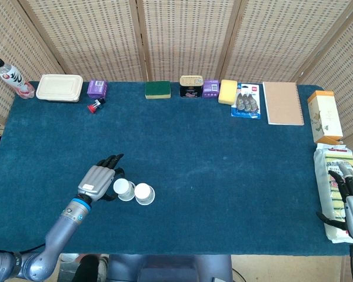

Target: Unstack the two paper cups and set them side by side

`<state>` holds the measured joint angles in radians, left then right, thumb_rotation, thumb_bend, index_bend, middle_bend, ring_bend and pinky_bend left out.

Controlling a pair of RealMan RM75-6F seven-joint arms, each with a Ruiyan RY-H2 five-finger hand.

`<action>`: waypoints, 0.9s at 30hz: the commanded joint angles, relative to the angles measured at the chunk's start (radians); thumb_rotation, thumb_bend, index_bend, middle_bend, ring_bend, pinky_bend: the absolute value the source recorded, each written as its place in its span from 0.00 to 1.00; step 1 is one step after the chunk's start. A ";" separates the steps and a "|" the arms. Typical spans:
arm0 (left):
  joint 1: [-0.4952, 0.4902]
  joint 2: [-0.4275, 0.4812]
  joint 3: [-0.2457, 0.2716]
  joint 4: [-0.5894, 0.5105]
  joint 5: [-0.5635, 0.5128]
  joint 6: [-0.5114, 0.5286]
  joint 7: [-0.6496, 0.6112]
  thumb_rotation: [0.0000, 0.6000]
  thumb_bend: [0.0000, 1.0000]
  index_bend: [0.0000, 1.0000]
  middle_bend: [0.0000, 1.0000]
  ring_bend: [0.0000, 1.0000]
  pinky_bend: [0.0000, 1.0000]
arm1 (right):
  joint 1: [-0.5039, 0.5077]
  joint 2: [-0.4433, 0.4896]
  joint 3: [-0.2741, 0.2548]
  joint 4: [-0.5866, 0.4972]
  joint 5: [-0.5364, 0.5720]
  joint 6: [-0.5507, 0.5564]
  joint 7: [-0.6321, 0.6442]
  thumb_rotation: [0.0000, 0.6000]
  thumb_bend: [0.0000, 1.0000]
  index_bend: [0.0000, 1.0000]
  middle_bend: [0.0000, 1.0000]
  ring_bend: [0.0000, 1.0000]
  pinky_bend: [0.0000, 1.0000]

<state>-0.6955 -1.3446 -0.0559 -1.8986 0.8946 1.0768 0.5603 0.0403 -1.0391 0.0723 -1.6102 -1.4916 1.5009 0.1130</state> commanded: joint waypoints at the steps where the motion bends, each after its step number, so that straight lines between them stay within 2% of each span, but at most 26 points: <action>1: -0.001 -0.001 0.001 0.000 -0.004 -0.001 0.001 1.00 0.24 0.36 0.00 0.00 0.14 | 0.000 0.000 0.000 0.000 0.000 0.000 0.001 1.00 0.00 0.11 0.00 0.00 0.00; 15: -0.001 0.026 0.006 -0.030 -0.010 0.007 0.002 1.00 0.24 0.18 0.00 0.00 0.14 | -0.001 0.001 0.000 -0.001 0.000 0.003 0.000 1.00 0.00 0.11 0.00 0.00 0.00; 22: 0.030 0.114 0.008 -0.103 0.048 0.037 -0.046 1.00 0.22 0.08 0.00 0.00 0.14 | 0.000 -0.001 -0.001 -0.001 -0.003 0.000 -0.006 1.00 0.00 0.11 0.00 0.00 0.00; 25: 0.059 0.171 0.012 -0.133 0.103 0.064 -0.087 1.00 0.20 0.01 0.00 0.00 0.14 | 0.000 -0.003 -0.002 -0.002 -0.004 0.002 -0.012 1.00 0.00 0.11 0.00 0.00 0.00; 27: 0.088 0.208 0.018 -0.140 0.153 0.096 -0.122 1.00 0.17 0.00 0.00 0.00 0.14 | 0.000 -0.004 -0.001 -0.002 -0.004 0.003 -0.015 1.00 0.00 0.11 0.00 0.00 0.00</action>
<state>-0.6366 -1.1735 -0.0443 -2.0225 1.0051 1.1421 0.4726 0.0401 -1.0431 0.0710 -1.6123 -1.4953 1.5037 0.0975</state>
